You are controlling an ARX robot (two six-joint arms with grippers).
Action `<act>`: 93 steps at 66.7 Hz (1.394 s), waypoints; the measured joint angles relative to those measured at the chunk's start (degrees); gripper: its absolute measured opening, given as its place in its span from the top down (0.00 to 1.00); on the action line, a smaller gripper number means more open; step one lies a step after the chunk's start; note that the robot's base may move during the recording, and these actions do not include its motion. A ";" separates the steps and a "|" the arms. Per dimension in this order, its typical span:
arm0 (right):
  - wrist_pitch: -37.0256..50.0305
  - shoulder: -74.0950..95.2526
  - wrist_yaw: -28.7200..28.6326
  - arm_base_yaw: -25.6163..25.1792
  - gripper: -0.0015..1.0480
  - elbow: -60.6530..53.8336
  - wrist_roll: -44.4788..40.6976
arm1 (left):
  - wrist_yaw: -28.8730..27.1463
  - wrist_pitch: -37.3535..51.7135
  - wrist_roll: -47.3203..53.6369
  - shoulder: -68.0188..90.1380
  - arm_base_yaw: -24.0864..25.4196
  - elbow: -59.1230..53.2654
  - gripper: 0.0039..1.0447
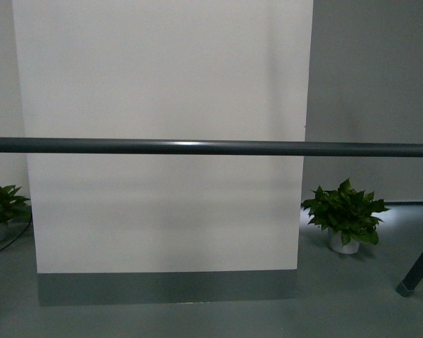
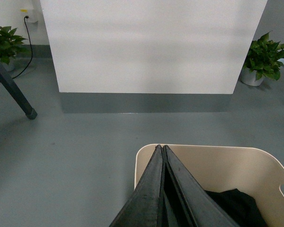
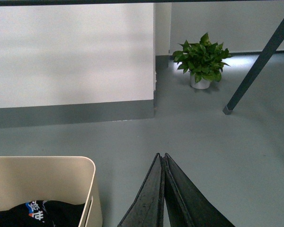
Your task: Move hamper under clothes hanger
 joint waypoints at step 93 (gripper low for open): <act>-31.89 -32.26 -0.17 0.00 0.98 0.02 -0.02 | -0.02 -32.41 0.00 -32.70 0.00 -0.02 0.97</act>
